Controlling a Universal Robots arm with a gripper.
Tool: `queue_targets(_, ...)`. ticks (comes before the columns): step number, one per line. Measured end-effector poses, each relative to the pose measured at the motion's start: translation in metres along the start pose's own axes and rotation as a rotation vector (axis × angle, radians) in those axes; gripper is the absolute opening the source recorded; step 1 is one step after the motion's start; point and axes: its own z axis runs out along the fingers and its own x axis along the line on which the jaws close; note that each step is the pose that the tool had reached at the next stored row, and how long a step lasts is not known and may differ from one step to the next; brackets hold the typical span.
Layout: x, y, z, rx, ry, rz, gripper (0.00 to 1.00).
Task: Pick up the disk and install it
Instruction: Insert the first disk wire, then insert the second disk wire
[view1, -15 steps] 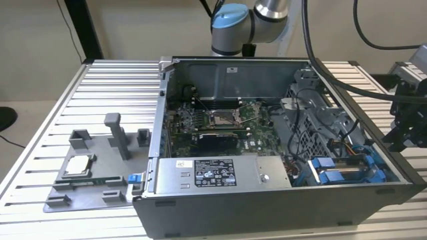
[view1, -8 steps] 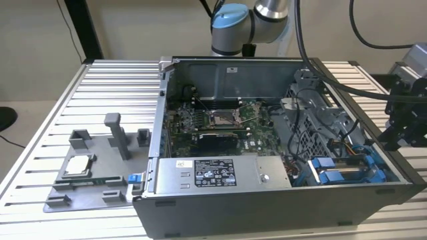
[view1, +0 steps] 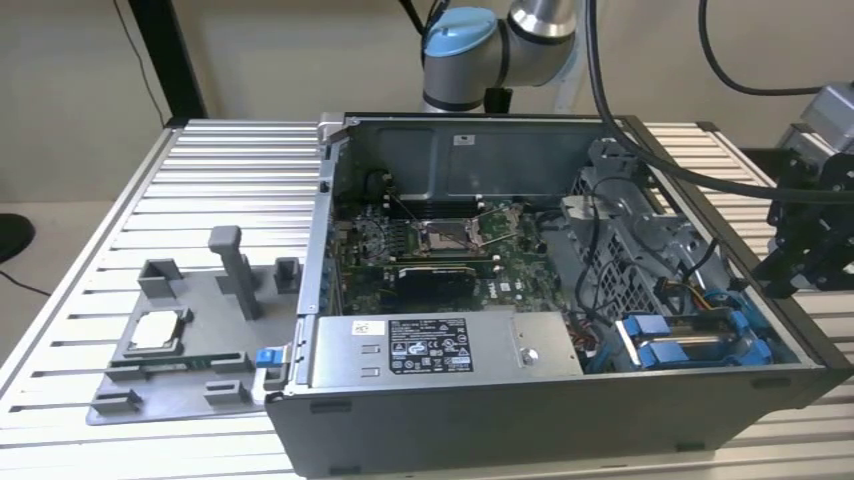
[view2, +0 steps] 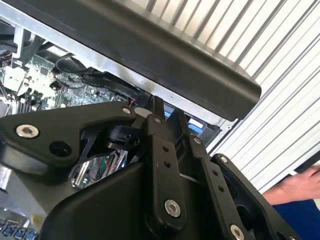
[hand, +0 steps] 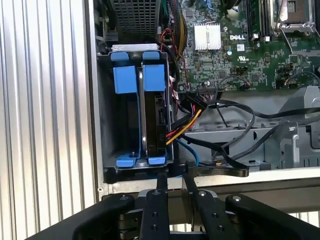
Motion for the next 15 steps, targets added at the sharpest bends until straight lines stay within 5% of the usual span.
queue_targets(11,0.0000,0.0001,0.0000,-0.0005,0.0000,0.000,1.00)
queue_targets(15,0.0000,0.0001,0.0006,-0.0020,-0.0145,0.010,1.00)
